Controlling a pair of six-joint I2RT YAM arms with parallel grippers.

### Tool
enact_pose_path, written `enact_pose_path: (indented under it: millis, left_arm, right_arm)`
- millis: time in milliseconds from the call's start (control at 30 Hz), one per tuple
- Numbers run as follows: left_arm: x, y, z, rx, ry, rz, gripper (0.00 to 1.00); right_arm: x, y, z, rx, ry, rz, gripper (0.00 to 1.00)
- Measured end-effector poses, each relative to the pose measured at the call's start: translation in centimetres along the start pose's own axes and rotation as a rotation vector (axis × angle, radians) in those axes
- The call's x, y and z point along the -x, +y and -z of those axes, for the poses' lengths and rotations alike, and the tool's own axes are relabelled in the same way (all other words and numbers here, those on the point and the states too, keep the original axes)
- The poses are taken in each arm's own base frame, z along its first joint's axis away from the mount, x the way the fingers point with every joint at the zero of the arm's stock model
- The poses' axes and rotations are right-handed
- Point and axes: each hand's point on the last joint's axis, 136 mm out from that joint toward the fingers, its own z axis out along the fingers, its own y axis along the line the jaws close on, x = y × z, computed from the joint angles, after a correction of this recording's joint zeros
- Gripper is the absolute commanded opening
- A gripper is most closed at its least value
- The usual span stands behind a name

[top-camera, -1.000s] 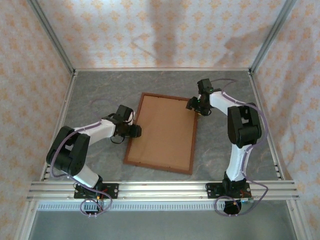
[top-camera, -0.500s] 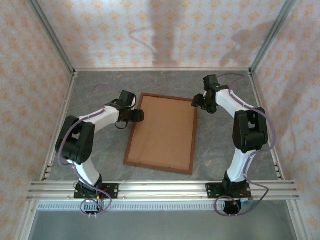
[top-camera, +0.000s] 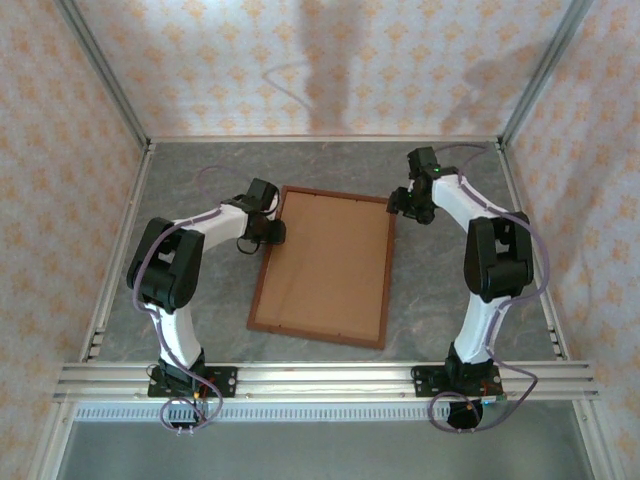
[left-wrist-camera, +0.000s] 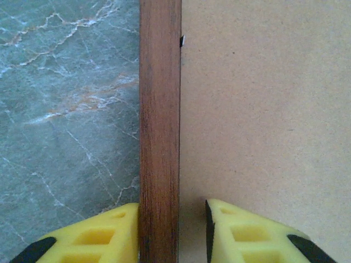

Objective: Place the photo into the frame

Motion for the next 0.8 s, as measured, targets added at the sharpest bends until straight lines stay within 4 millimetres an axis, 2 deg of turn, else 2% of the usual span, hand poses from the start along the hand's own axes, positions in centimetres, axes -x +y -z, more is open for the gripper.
enact_pose_path:
  millis: [200, 333, 800]
  left_arm:
    - [-0.1, 0.3, 0.0, -0.002, -0.005, 0.007, 0.24]
    - [0.0, 0.3, 0.0, -0.004, -0.008, 0.007, 0.23]
    - [0.0, 0.3, 0.0, -0.016, -0.005, 0.012, 0.22]
  right_arm:
    - [-1.5, -0.9, -1.5, -0.033, 0.076, 0.017, 0.48]
    - [-2.1, -1.0, -2.3, -0.042, 0.111, 0.02, 0.47]
    - [-1.9, 0.0, -3.7, -0.037, 0.147, 0.033, 0.42]
